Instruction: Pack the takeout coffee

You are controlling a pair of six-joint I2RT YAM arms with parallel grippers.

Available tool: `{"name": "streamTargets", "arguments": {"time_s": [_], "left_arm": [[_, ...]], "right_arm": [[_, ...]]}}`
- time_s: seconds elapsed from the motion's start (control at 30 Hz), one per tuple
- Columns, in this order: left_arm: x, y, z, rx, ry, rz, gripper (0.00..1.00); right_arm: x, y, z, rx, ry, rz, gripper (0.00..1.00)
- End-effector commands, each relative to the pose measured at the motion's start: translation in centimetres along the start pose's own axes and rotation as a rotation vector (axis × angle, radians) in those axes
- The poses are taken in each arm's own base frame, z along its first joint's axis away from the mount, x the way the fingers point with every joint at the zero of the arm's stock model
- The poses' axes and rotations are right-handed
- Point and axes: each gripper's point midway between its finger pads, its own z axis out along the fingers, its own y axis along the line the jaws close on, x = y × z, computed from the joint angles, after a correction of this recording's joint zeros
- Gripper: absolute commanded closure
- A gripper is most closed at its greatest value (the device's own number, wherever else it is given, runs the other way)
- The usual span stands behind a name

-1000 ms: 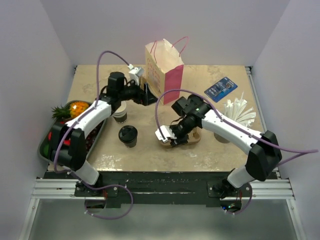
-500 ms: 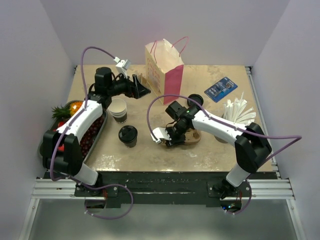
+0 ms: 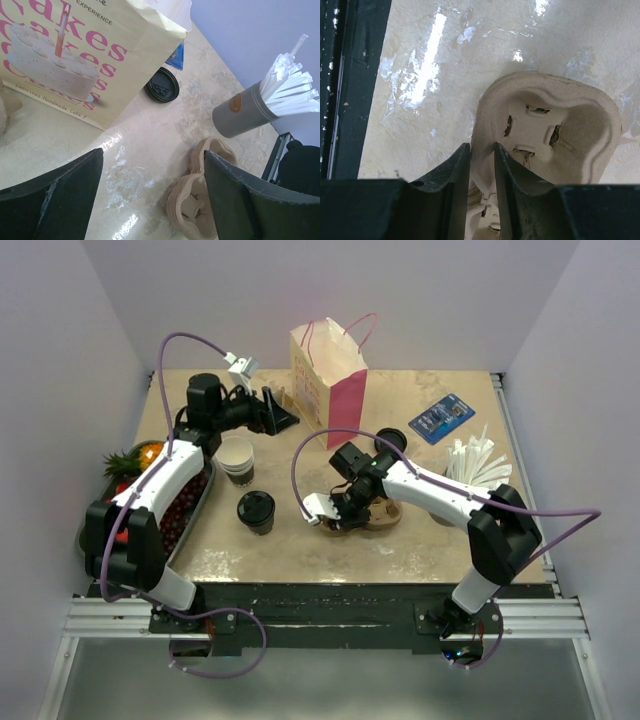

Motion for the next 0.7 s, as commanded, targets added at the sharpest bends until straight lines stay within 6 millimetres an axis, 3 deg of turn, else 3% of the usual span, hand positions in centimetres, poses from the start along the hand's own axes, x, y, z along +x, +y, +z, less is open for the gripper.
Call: {"name": "streamTargets", "arguments": {"time_s": [0.0, 0.3, 0.47, 0.67], "left_arm": [[-2.19, -0.9, -0.83, 0.019, -0.064, 0.032, 0.15], [-2.36, -0.62, -0.8, 0.014, -0.068, 0.03, 0.15], [-2.32, -0.41, -0.83, 0.008, -0.066, 0.03, 0.15], [-2.26, -0.09, -0.79, 0.003, -0.065, 0.021, 0.15]], "right_arm": [[-0.85, -1.16, -0.59, 0.037, -0.002, 0.005, 0.68], [-0.88, -1.19, -0.6, 0.034, 0.002, 0.011, 0.59], [-0.87, -1.23, -0.52, 0.035, 0.002, 0.015, 0.64], [-0.72, -1.1, -0.3, 0.019, 0.008, 0.024, 0.61]]}}
